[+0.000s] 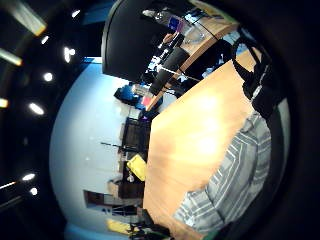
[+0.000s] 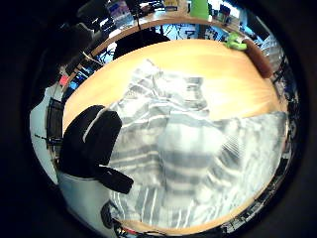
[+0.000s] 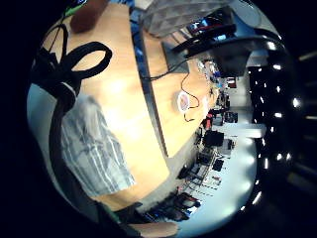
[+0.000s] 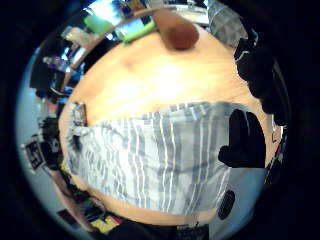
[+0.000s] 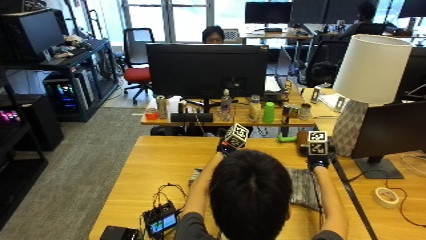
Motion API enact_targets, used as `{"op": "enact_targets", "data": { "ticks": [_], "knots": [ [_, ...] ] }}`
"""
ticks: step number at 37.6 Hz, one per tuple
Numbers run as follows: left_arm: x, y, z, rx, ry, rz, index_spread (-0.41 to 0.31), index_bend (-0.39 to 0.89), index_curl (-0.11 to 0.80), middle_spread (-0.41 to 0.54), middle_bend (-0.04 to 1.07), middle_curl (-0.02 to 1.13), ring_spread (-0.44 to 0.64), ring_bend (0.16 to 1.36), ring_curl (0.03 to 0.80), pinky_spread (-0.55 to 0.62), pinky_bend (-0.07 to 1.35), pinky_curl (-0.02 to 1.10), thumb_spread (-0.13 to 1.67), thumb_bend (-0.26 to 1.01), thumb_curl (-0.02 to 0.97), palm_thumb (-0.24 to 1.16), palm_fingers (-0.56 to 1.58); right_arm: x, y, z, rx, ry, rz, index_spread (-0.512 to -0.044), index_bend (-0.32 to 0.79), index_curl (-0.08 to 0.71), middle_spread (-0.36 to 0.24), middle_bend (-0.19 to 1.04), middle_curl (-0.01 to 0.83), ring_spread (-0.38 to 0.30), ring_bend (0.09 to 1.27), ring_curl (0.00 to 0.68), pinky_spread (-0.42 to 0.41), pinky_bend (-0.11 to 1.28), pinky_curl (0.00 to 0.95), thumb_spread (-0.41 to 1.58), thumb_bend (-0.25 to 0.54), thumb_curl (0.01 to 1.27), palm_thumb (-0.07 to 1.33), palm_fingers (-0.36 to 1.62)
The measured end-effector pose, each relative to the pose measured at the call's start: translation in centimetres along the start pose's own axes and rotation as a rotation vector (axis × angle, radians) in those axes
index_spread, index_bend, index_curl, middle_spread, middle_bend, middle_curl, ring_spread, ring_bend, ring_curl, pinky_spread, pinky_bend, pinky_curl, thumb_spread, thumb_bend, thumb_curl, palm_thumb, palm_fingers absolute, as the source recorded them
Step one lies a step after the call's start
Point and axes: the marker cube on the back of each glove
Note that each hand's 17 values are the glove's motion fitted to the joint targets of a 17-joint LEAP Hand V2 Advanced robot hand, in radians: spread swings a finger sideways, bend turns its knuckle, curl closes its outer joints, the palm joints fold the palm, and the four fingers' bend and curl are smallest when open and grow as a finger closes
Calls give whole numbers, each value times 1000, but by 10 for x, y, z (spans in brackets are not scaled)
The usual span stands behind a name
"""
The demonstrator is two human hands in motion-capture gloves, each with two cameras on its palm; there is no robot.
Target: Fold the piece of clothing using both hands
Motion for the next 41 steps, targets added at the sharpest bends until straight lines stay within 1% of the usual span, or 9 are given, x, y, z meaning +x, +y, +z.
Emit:
{"op": "enact_targets", "data": {
  "ticks": [2,6,12,18,21,27,31,36,41],
  "knots": [
    [15,-21,2,100,50,14,-194,56,338,-235,141,470,-306,527,455,-344,552,437,1019,-48,537,441,857,19,-6,5,79,48,74,-276,19,372,-153,297,503,-225,612,475,-275,629,427,577,-18,744,1027,1061],
    [-5,-8,-18,80,41,-30,-186,82,322,-219,132,449,-291,513,447,-334,569,437,1067,-41,487,401,829,32,4,-15,141,51,90,-277,36,335,-154,271,493,-218,586,466,-257,636,425,674,-18,727,1023,1041],
    [-26,37,-61,15,77,-47,-173,124,318,-185,108,412,-252,491,437,-308,578,438,1109,-34,427,363,751,41,60,-29,-187,-12,-45,-295,52,299,-143,224,479,-200,546,462,-201,611,428,879,-21,672,980,865],
    [-15,80,-77,-150,260,-10,-164,143,324,-125,72,361,-194,480,424,-280,596,437,1116,-38,380,311,672,50,101,-25,-348,-35,-65,-323,55,259,-122,177,456,-167,513,446,-136,611,420,1009,-32,608,909,704],
    [-13,104,-69,-322,291,-19,-135,160,336,-22,32,332,-90,486,443,-179,588,450,1100,-63,350,226,419,52,112,-10,-391,-40,-45,-343,37,239,-92,139,434,-102,487,448,-54,648,436,1031,-66,559,806,433],
    [18,129,-14,-462,313,9,-105,33,287,115,79,276,84,552,440,35,614,445,1079,-67,305,100,100,47,131,42,-479,-85,19,-352,-8,164,-32,120,381,-36,569,425,-22,766,420,1084,-89,477,627,419],
    [30,147,18,-686,239,-22,-102,-41,207,212,107,244,232,592,424,207,728,445,1020,-110,264,-88,-128,44,134,70,-506,-94,111,-362,-26,117,8,123,354,-11,659,433,-25,859,430,1110,-70,426,524,380],
    [38,161,40,-912,254,-42,-113,-14,146,263,137,223,348,617,395,329,792,427,979,-112,220,-148,-177,39,132,94,-516,-92,136,-384,19,91,40,149,338,10,707,443,-21,918,440,1152,-22,396,525,326],
    [40,157,44,-929,295,-23,-122,29,115,285,152,217,422,619,378,399,818,419,954,-106,186,-147,-181,35,125,101,-426,-97,89,-384,53,85,50,180,332,7,728,433,-55,946,430,1206,25,401,619,407]
  ]
}}
